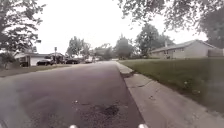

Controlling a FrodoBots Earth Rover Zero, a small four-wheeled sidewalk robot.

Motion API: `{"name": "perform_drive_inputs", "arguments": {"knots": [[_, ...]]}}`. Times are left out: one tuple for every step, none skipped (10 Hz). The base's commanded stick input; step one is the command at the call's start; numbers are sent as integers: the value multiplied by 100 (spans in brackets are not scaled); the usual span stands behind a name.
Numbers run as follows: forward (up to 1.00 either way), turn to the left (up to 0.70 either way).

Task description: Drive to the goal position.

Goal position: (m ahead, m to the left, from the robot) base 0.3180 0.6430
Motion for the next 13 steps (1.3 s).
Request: {"name": "perform_drive_inputs", "arguments": {"knots": [[7, 0], [7, 0], [7, 0], [7, 0], [7, 0], [7, 0], [7, 0], [7, 0], [7, 0], [7, 0], [6, 0], [7, 0], [7, 0]]}}
